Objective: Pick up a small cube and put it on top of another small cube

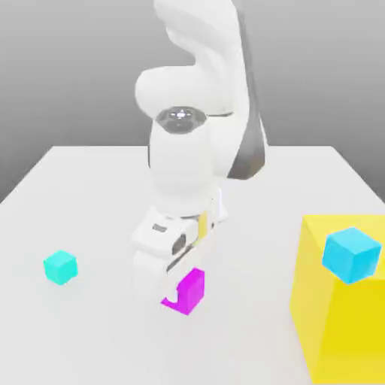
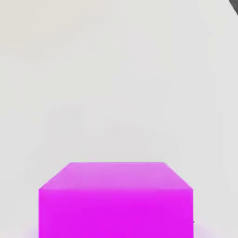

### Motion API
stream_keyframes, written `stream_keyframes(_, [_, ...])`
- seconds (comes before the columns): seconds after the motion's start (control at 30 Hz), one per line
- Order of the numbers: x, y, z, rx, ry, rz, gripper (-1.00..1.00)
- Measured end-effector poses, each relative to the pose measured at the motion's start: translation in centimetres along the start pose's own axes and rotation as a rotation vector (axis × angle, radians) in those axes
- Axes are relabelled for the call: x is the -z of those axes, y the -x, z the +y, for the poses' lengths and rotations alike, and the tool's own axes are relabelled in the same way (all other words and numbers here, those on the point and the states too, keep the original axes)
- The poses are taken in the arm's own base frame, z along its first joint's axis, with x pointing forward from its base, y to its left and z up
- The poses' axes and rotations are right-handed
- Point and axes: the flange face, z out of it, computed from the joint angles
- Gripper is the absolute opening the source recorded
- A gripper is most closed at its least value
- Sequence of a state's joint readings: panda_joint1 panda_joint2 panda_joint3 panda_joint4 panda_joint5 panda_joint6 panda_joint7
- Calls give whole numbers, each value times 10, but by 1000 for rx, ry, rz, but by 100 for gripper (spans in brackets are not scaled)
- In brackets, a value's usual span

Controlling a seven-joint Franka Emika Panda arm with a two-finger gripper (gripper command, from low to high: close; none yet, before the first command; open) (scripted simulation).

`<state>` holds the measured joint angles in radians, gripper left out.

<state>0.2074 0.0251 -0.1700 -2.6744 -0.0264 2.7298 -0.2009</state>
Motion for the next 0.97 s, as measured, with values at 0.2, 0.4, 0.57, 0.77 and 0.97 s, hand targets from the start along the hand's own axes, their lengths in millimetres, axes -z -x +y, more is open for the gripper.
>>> stream_keyframes(0.2, [68, -77, -53, 28, 41, 56, -100])
stream_keyframes(0.4, [149, -128, -117, 42, 78, 115, -100])
stream_keyframes(0.57, [183, -125, -192, 178, 20, 33, -100])
stream_keyframes(0.77, [209, -94, -284, 447, -29, -23, -100])
stream_keyframes(0.97, [170, -94, -280, 446, -30, -24, 100])
